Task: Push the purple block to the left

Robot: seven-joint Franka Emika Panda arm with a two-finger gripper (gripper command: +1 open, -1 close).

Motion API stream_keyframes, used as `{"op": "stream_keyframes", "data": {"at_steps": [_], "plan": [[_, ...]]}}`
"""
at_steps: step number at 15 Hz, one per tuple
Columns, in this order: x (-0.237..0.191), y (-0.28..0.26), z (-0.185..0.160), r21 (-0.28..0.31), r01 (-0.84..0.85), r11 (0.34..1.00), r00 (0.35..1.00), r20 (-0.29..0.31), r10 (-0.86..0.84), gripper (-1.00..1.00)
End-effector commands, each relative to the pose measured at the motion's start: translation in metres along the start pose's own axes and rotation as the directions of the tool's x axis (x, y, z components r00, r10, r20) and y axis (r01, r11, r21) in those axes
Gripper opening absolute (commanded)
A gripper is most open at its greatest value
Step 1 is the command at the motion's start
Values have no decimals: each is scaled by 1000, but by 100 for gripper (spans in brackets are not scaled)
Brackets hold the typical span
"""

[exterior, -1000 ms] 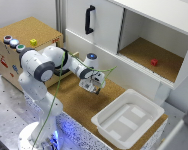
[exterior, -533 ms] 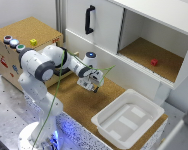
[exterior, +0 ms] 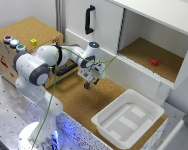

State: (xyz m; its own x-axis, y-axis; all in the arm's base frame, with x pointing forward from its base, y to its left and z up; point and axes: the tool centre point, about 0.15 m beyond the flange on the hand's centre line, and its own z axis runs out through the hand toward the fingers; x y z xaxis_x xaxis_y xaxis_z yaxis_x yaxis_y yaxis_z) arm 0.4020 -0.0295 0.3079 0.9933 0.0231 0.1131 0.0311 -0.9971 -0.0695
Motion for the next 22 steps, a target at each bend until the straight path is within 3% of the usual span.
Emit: {"op": "stream_keyframes", "data": {"at_steps": [1, 16, 17, 18, 22], "plan": [[0, 0, -8, -19, -19, 1000, 999, 32, 20, 100], [0, 0, -8, -19, -19, 1000, 999, 32, 20, 100], [-3, -8, -3, -21, -13, 1000, 1000, -16, 12, 100], [-5, -19, -5, -49, -21, 999, 1000, -13, 20, 100], [-25, -55, -57, -95, -15, 995, 996, -85, 7, 100]]}}
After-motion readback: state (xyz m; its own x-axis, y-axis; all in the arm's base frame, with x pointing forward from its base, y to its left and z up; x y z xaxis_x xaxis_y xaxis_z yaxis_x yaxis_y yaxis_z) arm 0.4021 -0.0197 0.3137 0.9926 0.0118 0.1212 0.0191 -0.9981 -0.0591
